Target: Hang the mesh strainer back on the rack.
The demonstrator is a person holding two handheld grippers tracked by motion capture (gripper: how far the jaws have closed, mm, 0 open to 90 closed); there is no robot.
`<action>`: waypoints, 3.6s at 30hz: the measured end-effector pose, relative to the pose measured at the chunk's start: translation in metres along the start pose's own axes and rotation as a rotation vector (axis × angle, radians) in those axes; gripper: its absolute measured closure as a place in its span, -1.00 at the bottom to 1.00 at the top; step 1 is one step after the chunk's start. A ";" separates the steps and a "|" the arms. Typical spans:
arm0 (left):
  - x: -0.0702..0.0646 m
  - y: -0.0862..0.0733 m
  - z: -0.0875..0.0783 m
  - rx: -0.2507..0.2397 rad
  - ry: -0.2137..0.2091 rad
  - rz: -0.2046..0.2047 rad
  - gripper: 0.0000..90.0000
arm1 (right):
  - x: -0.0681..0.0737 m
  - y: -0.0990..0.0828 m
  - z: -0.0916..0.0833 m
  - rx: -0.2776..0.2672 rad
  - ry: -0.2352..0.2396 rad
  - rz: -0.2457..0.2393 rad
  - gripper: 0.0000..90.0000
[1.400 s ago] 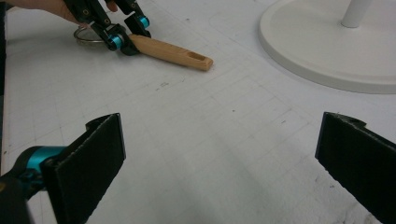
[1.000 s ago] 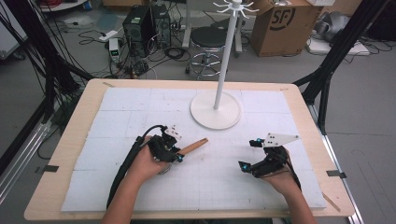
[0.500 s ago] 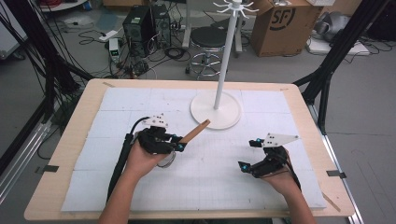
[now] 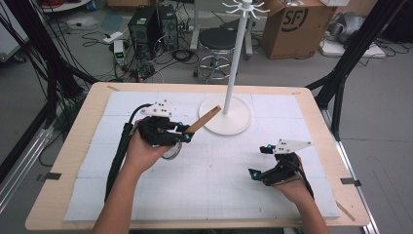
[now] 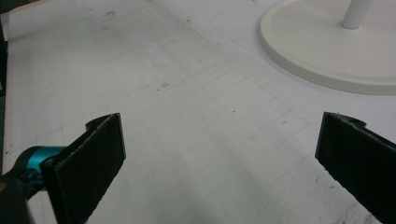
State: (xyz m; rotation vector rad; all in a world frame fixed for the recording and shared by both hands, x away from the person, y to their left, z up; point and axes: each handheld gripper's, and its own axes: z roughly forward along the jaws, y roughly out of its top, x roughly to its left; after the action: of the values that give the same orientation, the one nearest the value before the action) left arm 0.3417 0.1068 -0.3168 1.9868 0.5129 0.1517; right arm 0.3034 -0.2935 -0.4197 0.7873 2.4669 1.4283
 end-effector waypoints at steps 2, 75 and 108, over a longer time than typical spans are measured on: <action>0.002 0.007 -0.003 -0.010 -0.005 0.005 0.53 | 0.000 0.000 -0.001 -0.002 0.001 0.002 -0.99; 0.092 0.170 -0.021 -0.259 -0.021 0.060 0.53 | -0.003 0.000 -0.004 -0.026 0.011 0.009 -0.99; 0.099 0.175 0.027 -0.143 0.013 0.043 0.53 | -0.003 0.000 -0.007 -0.041 0.015 0.013 -0.99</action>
State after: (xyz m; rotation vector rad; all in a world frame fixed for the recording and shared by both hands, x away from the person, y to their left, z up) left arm 0.4903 0.0604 -0.1866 1.8590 0.4553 0.2226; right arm 0.3030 -0.3008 -0.4164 0.7890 2.4398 1.4893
